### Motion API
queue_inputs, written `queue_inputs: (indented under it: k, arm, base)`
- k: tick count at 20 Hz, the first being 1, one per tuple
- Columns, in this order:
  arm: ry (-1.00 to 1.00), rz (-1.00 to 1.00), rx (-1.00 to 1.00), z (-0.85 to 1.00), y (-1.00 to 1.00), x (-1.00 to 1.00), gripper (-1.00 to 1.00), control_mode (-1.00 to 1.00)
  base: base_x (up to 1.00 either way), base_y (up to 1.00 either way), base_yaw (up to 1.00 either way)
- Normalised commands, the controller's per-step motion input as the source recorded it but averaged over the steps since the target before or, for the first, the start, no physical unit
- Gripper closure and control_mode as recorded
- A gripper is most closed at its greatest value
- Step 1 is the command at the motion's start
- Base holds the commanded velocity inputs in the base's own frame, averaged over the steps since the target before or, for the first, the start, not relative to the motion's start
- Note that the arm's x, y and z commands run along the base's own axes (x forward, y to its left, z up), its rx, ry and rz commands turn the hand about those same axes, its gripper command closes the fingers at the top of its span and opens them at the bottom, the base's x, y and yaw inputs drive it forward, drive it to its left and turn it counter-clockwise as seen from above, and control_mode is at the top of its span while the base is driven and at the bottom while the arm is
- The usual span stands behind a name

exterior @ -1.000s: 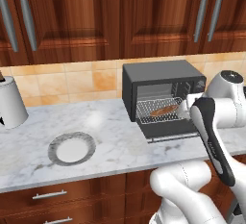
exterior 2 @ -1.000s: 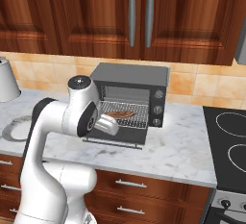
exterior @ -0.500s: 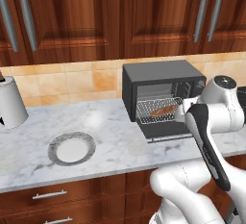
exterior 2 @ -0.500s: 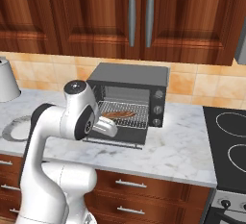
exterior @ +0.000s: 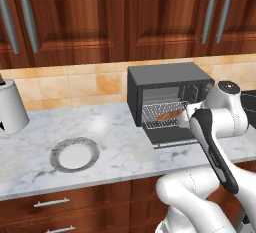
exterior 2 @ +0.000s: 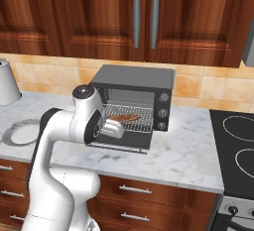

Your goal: Pull the toaster oven rack outwards. Pick up the baguette from the plate and place it on the toaster oven rack. Close the toaster oven door fully and set the temperature to the lowest setting.

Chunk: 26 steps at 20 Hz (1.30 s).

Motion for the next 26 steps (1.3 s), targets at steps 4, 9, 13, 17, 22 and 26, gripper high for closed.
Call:
queue_inputs:
  k: [4, 9, 13, 17, 22, 26]
  arm:
    - [0.01, 0.07, -0.05, -0.15, 0.00, 0.30, -1.00, -1.00]
    - [0.03, 0.01, -0.03, -0.21, 0.00, 0.25, -1.00, -1.00]
    - [0.06, 0.00, -0.01, -0.20, 0.00, 0.26, -1.00, -1.00]
    - [0.04, 0.00, -0.02, -0.24, 0.00, 0.26, -1.00, -1.00]
    - [0.04, 0.00, -0.03, -0.24, 0.00, 0.28, -1.00, -1.00]
    - [0.00, 0.00, -0.02, -0.17, 0.00, 0.20, -1.00, -1.00]
  base:
    - [0.00, 0.00, 0.00]
    - [0.00, 0.00, 0.00]
    - [0.00, 0.00, 0.00]
    - [0.00, 0.00, 0.00]
    - [0.00, 0.00, 0.00]
    - [0.00, 0.00, 0.00]
